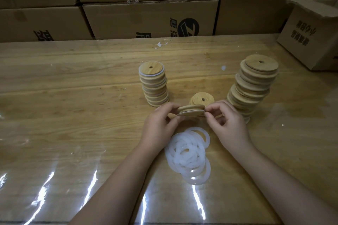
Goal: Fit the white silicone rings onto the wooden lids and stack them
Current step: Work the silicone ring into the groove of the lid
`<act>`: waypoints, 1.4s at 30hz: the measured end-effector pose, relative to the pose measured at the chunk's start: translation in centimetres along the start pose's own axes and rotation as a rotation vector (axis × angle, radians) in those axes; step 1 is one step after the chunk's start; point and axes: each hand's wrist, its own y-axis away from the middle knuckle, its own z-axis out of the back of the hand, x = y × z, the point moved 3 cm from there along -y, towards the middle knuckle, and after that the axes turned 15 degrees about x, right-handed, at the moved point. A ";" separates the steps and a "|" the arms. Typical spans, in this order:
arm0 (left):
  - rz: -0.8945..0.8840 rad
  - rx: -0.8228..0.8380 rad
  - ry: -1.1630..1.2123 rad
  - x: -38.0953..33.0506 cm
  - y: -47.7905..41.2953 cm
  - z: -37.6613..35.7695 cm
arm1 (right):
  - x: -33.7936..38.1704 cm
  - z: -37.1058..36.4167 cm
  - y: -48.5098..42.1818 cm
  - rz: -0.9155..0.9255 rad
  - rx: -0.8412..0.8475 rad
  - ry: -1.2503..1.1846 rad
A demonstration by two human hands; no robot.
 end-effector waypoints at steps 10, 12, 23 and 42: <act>0.024 0.049 0.110 -0.2 -0.2 0.2 | -0.2 0.0 -0.3 -0.050 0.026 -0.026; 0.016 0.055 0.132 -0.2 -0.2 0.2 | -0.1 0.0 -0.3 -0.057 0.029 -0.048; 0.022 0.041 0.285 -0.3 -0.1 0.4 | -0.2 -0.3 -0.4 -0.060 0.041 -0.098; 0.116 0.068 0.743 0.7 -0.5 1.0 | -0.5 -0.9 -0.2 -0.160 0.220 -0.292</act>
